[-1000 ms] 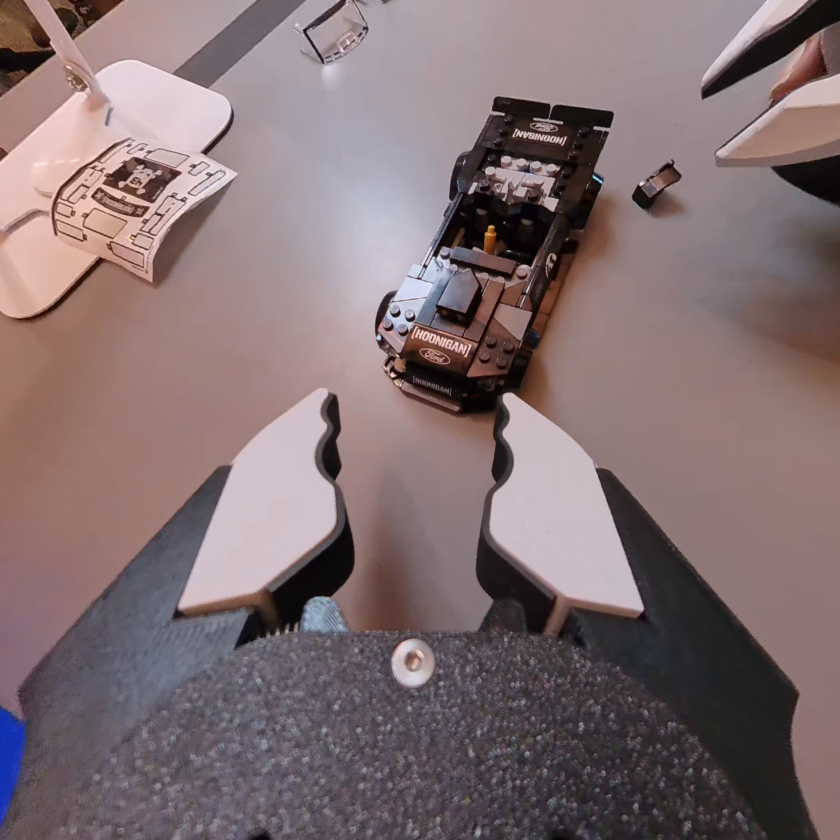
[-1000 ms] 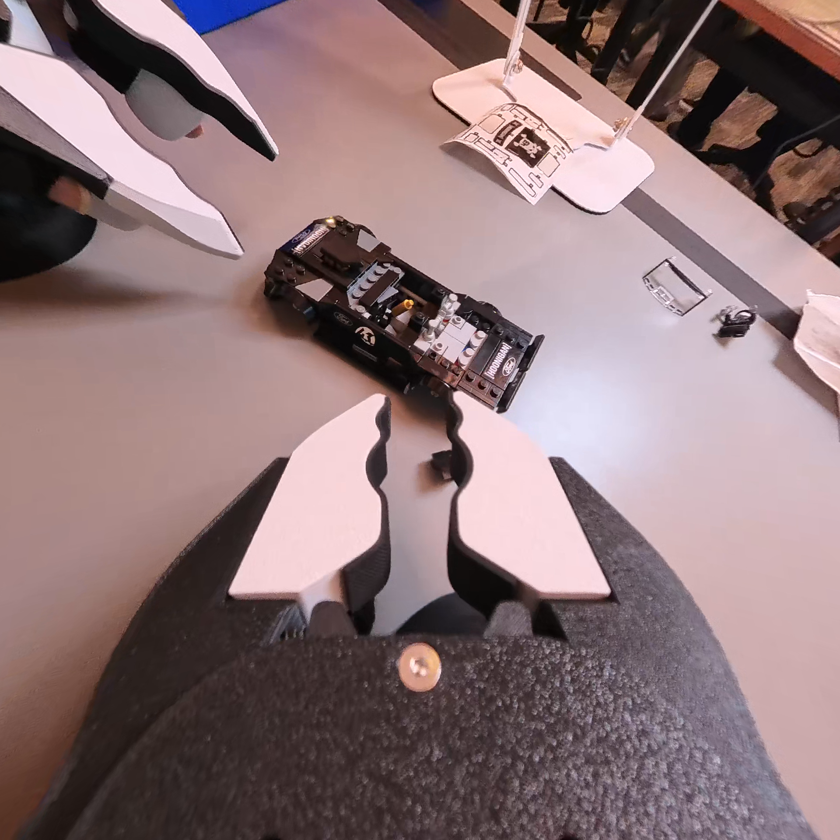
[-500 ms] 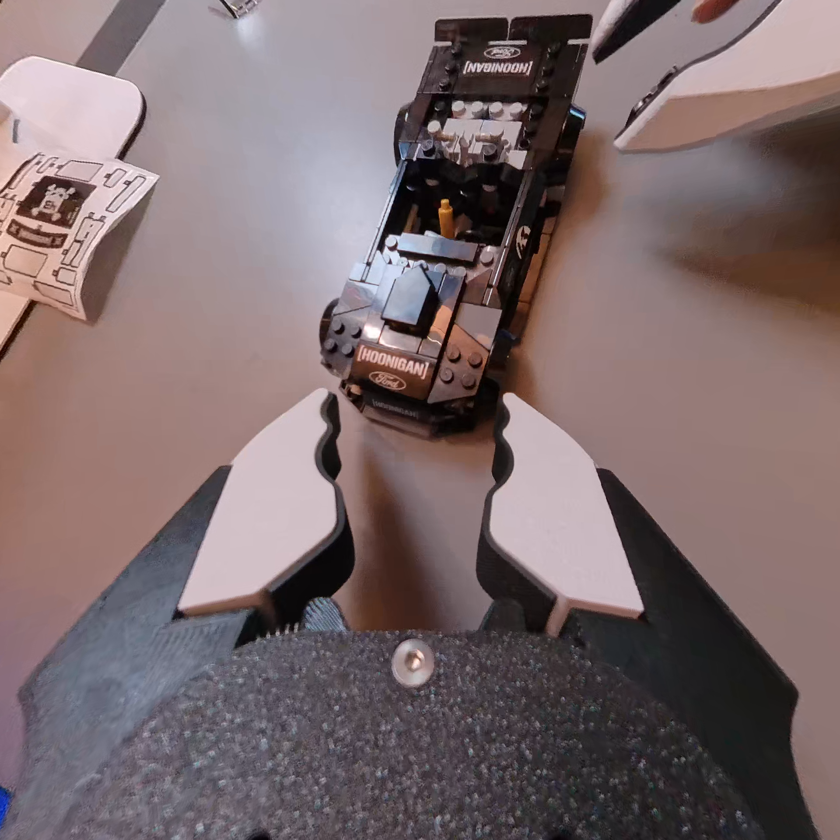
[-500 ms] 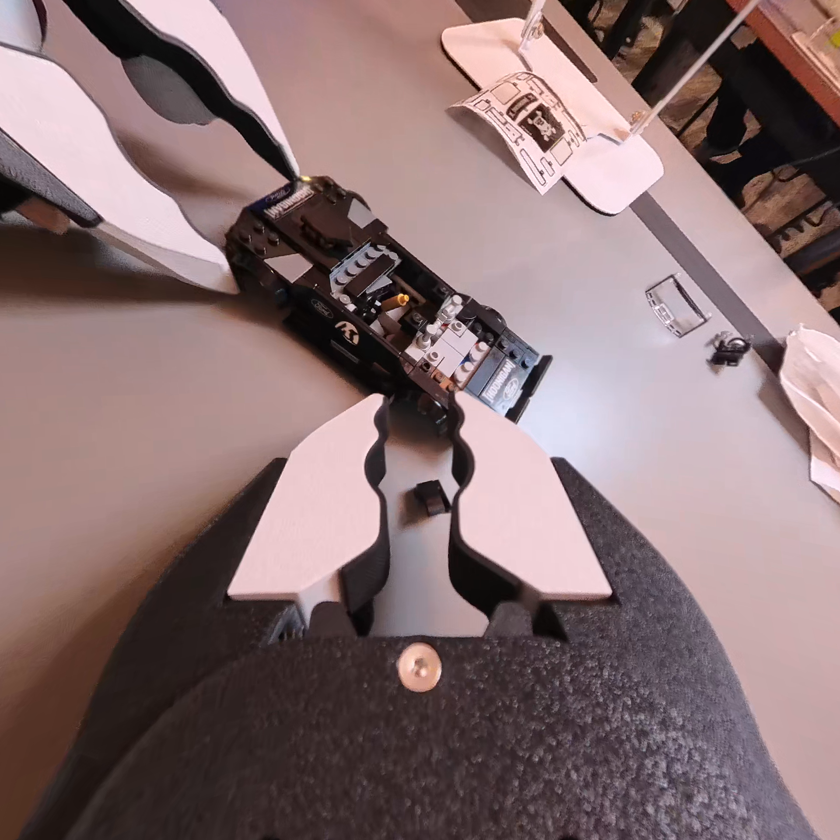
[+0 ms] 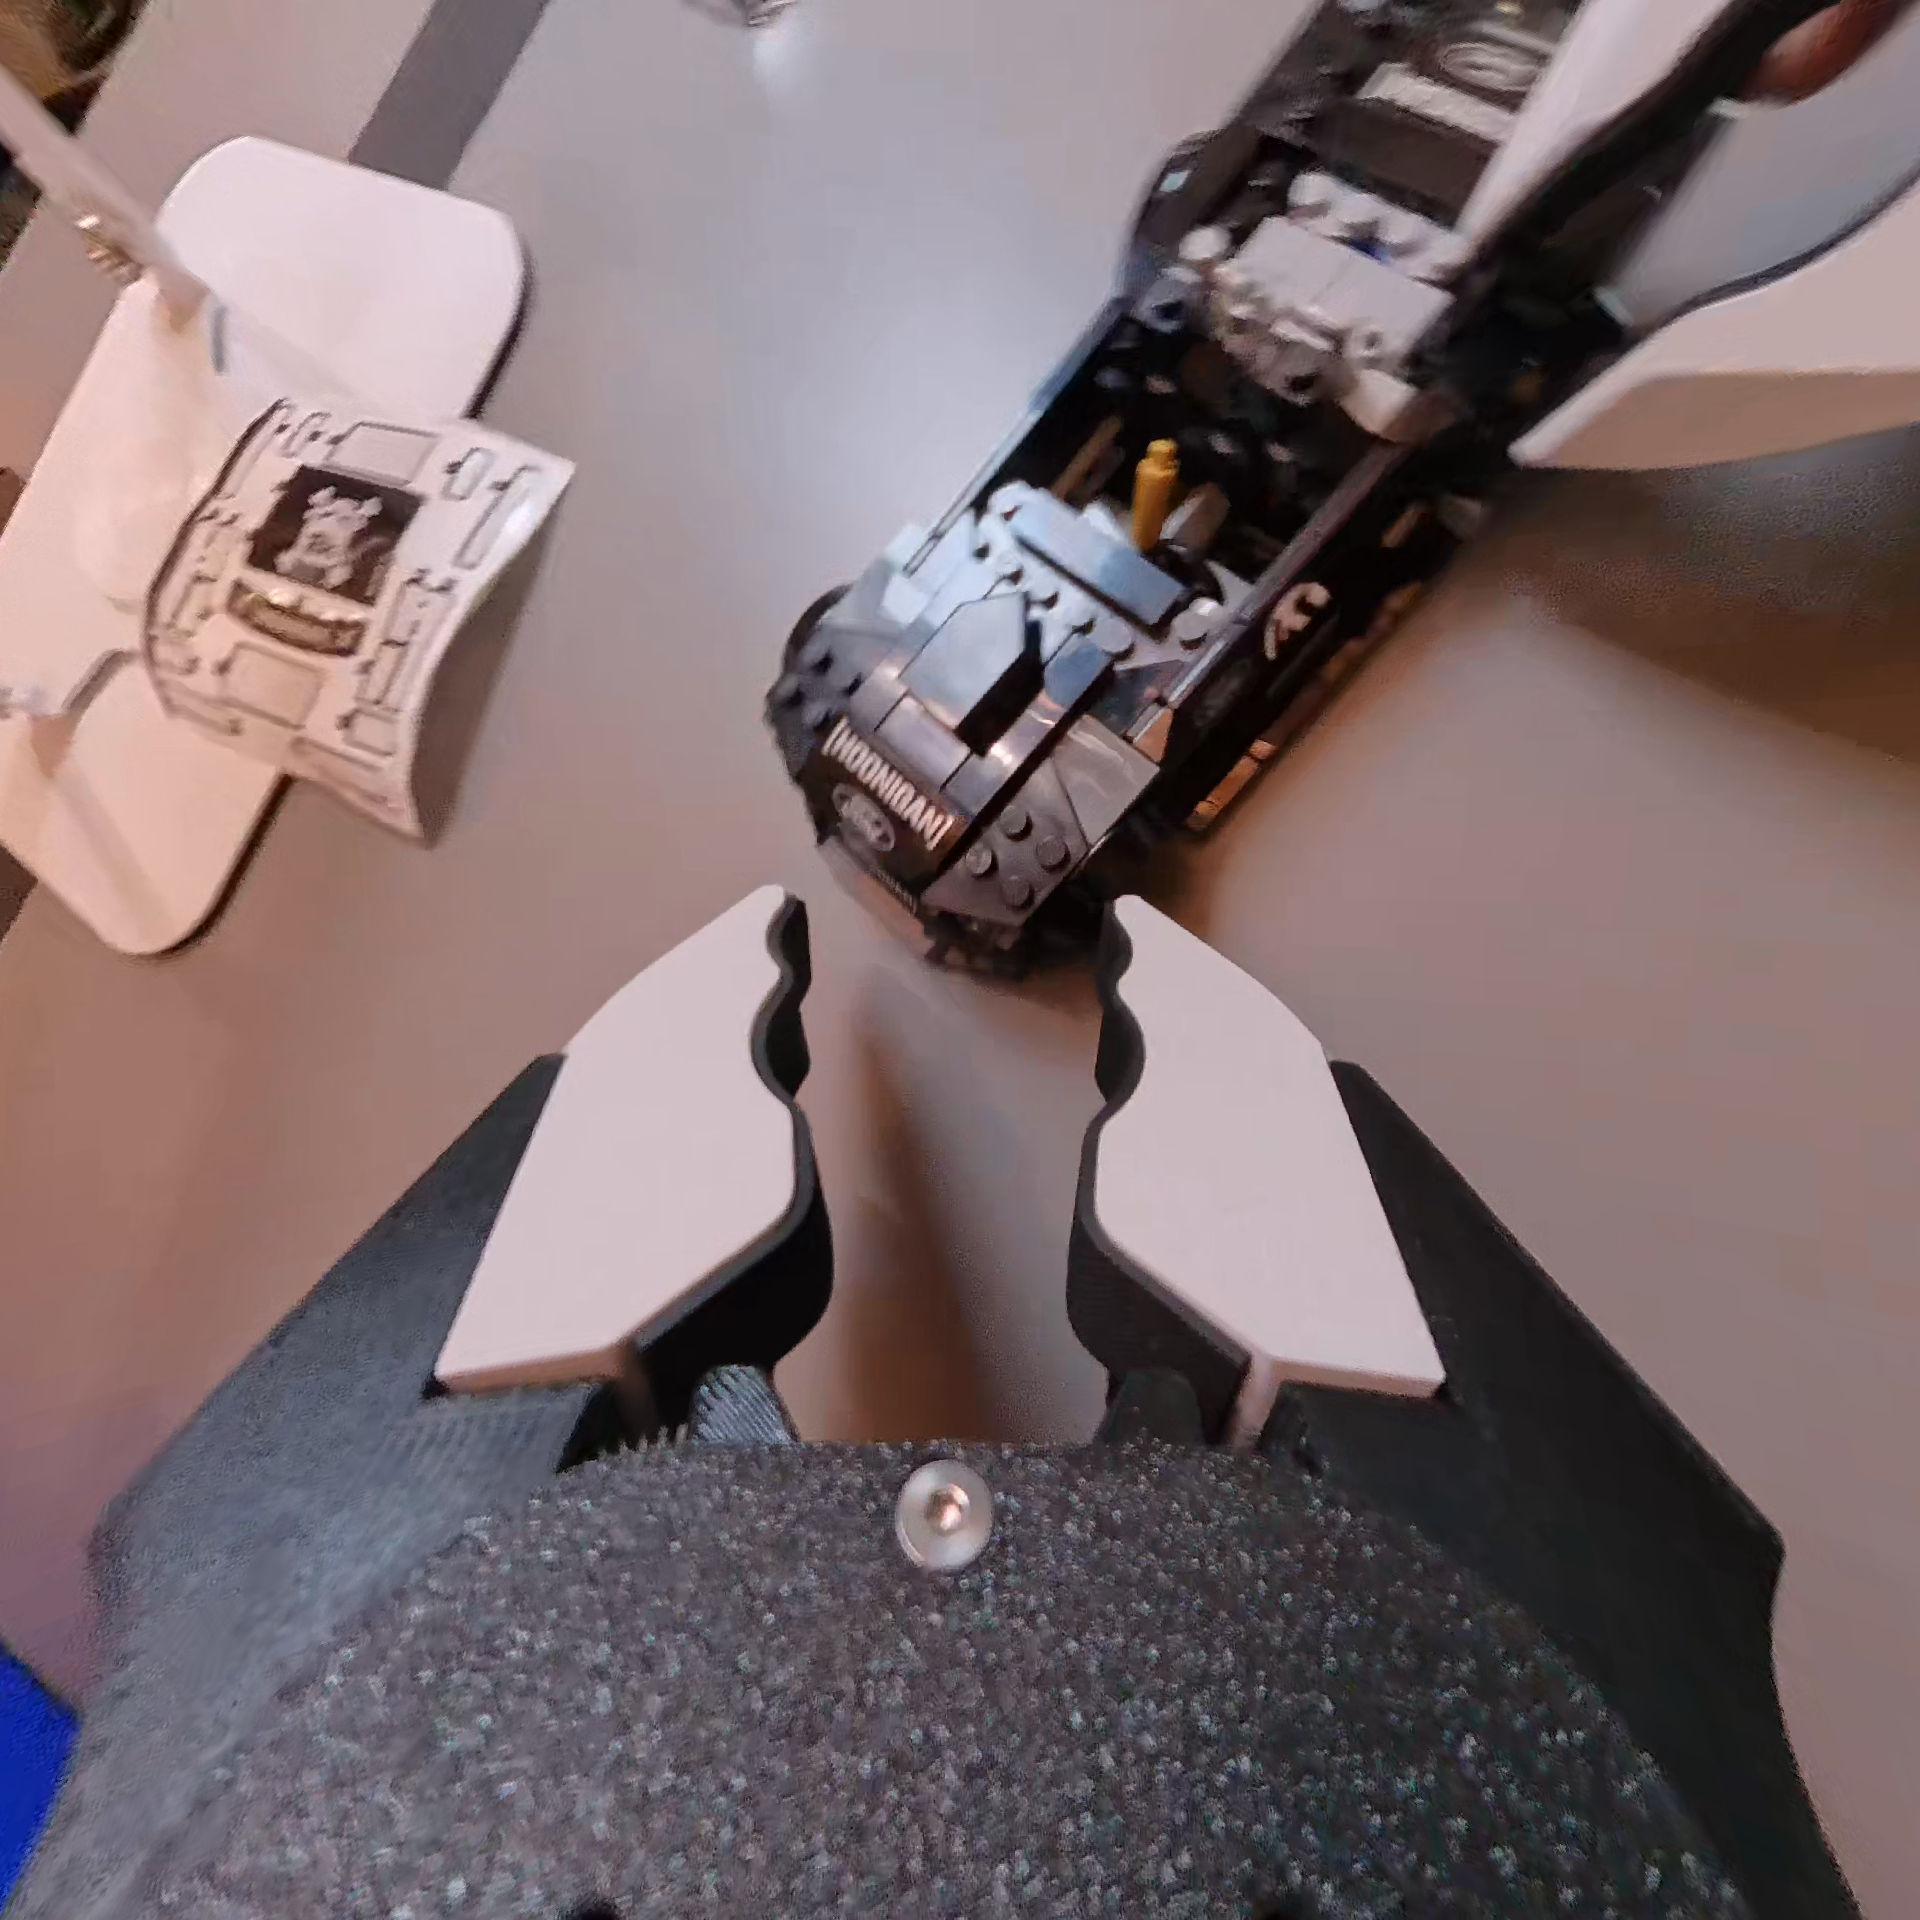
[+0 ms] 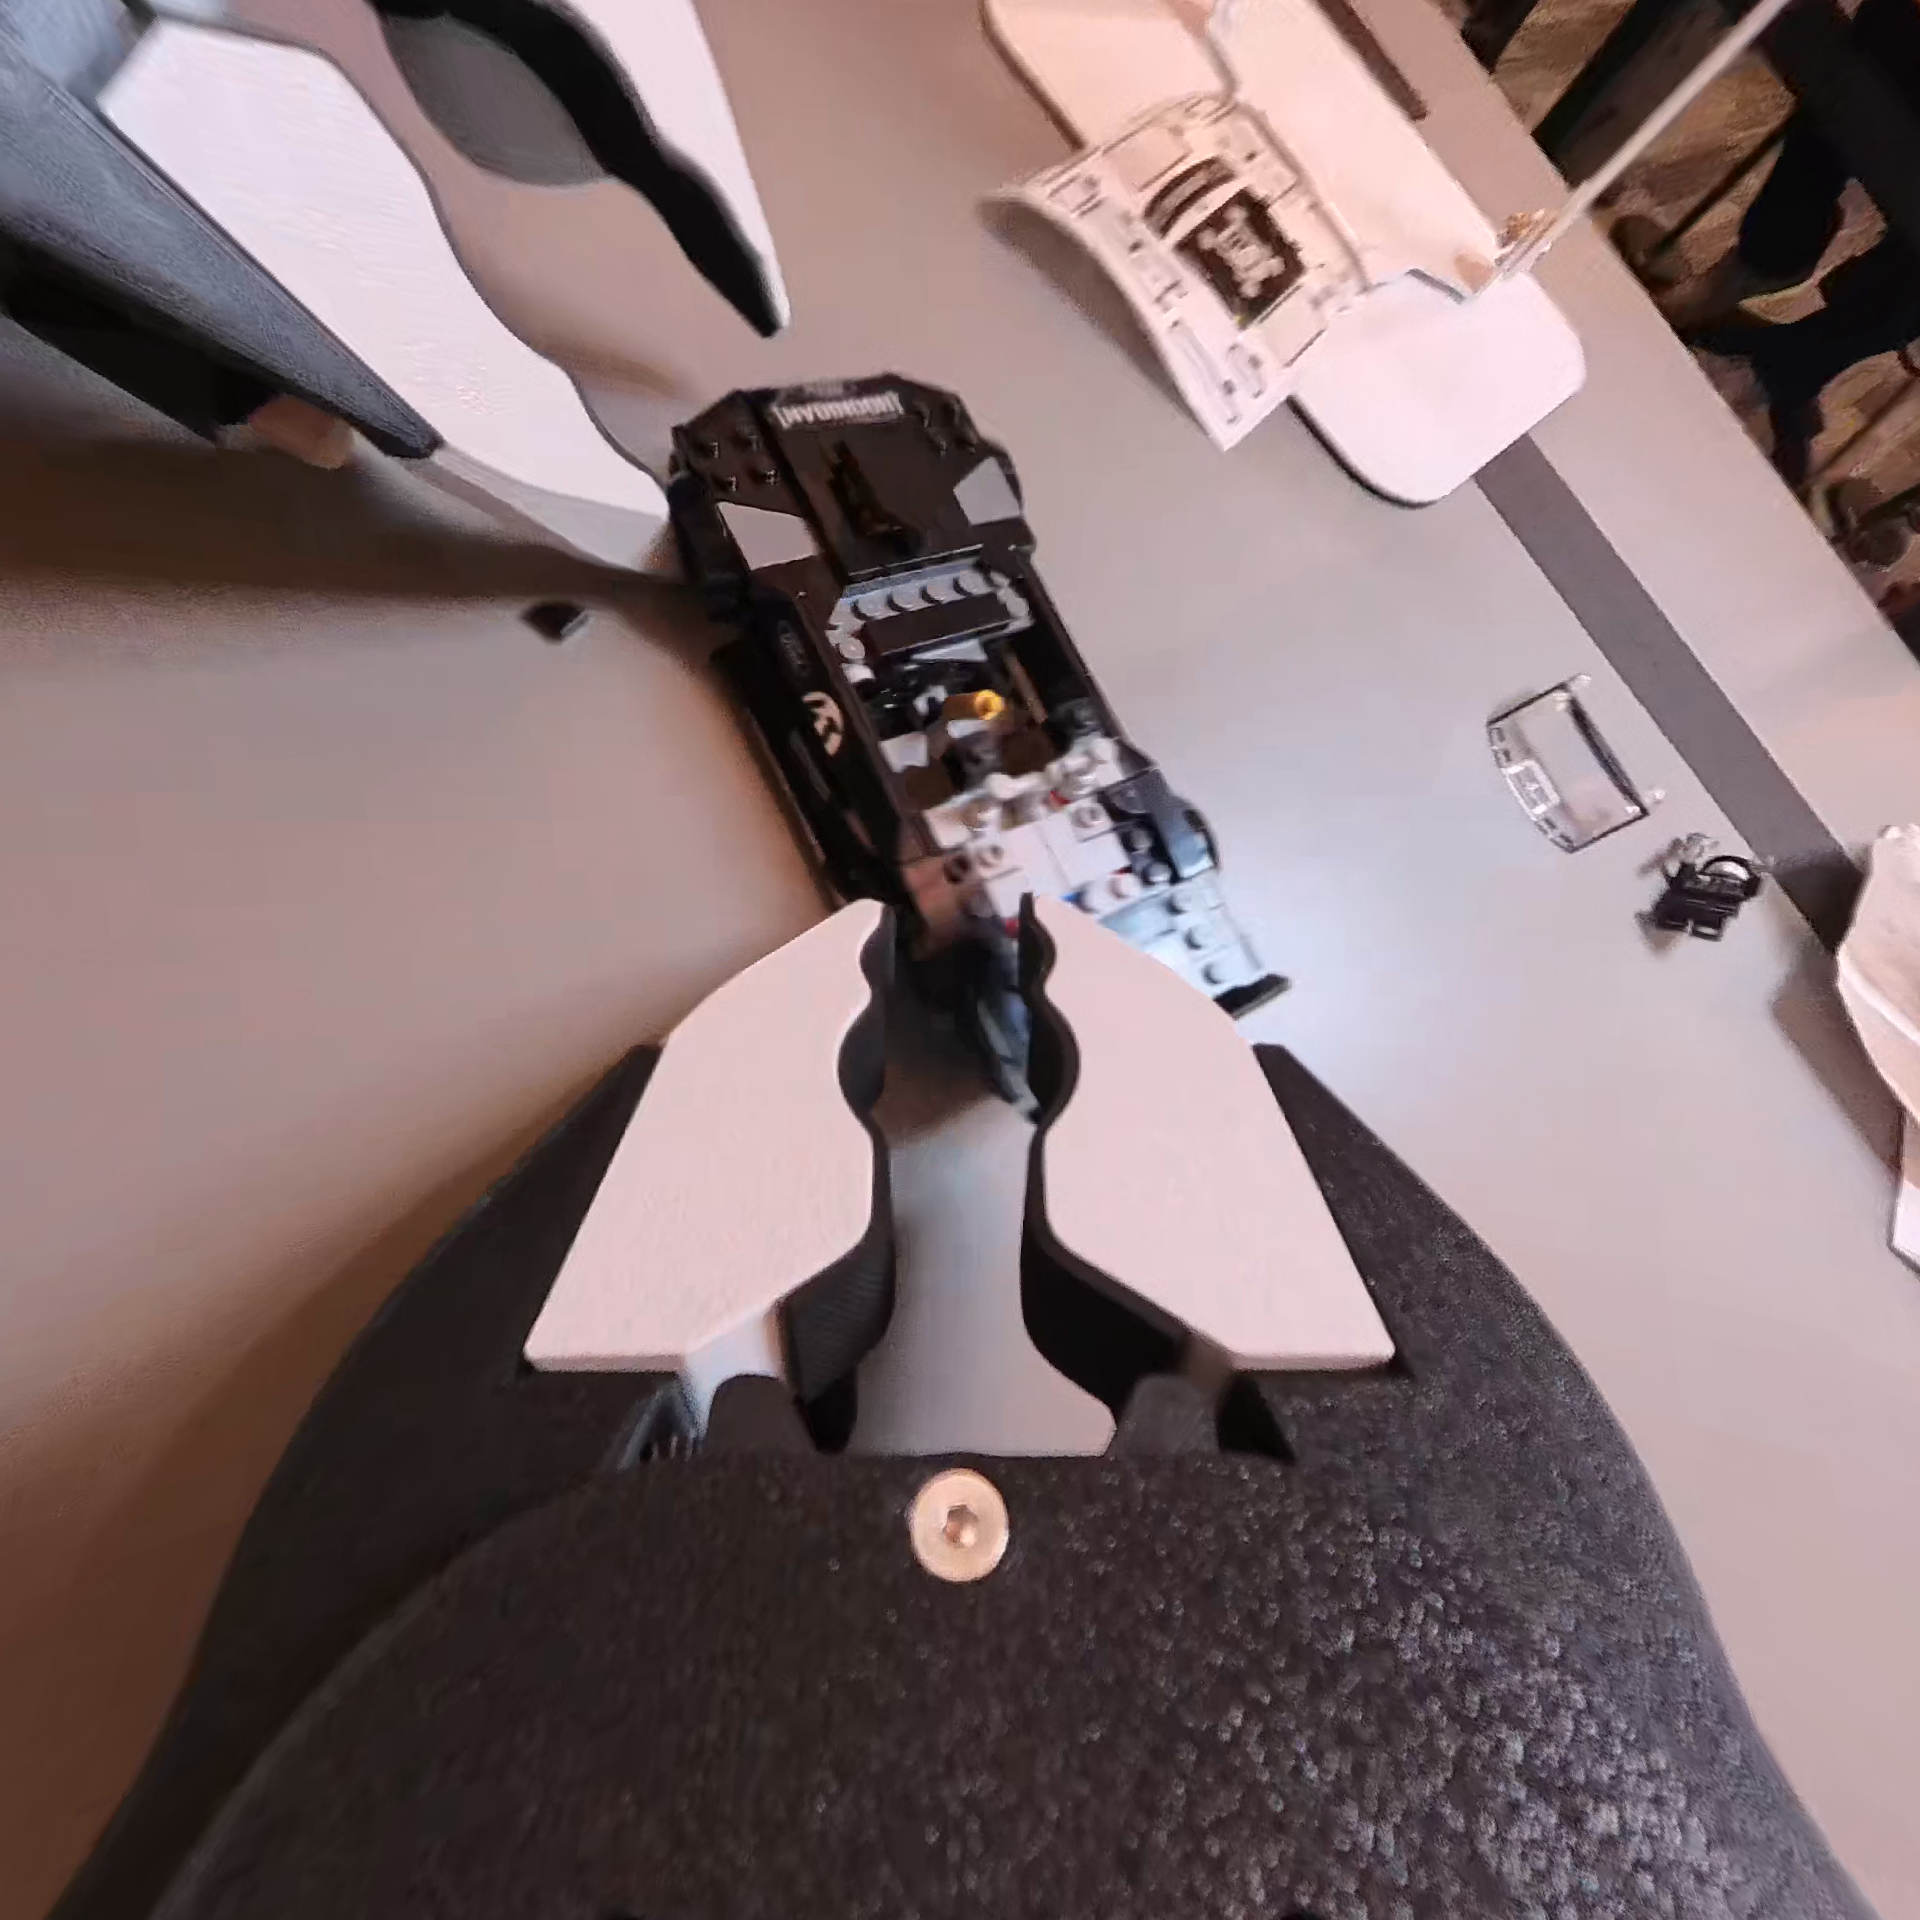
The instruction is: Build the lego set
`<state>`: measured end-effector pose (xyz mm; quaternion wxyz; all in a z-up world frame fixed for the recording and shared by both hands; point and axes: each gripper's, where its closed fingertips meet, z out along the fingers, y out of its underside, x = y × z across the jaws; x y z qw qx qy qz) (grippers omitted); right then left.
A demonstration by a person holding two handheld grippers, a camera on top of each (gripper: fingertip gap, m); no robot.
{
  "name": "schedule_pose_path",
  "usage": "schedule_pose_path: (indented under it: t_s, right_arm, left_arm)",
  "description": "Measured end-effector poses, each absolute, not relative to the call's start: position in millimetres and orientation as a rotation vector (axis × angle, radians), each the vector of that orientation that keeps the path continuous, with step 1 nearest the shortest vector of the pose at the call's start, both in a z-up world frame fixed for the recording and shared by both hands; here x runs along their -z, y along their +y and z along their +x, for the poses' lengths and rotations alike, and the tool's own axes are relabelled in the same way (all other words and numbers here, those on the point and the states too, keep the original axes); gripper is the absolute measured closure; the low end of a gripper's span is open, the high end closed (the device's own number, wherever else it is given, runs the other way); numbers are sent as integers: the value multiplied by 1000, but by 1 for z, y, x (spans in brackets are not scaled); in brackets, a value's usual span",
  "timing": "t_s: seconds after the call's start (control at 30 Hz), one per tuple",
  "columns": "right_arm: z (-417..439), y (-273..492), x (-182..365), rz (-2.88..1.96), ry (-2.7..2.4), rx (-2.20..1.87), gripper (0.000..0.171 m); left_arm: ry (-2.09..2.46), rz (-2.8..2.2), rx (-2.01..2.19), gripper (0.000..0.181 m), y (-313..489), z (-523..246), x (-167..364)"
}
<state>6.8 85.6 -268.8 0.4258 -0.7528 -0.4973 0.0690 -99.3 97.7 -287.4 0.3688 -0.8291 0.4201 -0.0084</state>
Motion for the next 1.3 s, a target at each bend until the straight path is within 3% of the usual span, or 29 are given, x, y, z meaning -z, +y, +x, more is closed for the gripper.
schedule_pose_path:
  t_s: [0.2, 0.37, 0.73, 1.07, 1.3]
  right_arm:
    - [41, 107, 235, -1829, -1073, -424, 147]
    - [56, 106, 251, -1868, -1062, -596, 138]
    - [43, 96, 267, -1899, -1142, -684, 134]
    - [27, 73, 279, -1823, -1365, -590, 139]
    - [40, 90, 263, -1874, -1209, -674, 135]
  left_arm:
    - [925, -2146, 96, 131, 112, -118, 282]
    - [935, -2097, 172, 132, 103, -106, 277]
    - [1087, -2021, 188, 136, 87, -74, 280]
    - [1123, -1959, 223, 128, 78, -73, 272]
    - [1149, -1969, 185, 129, 78, -76, 279]
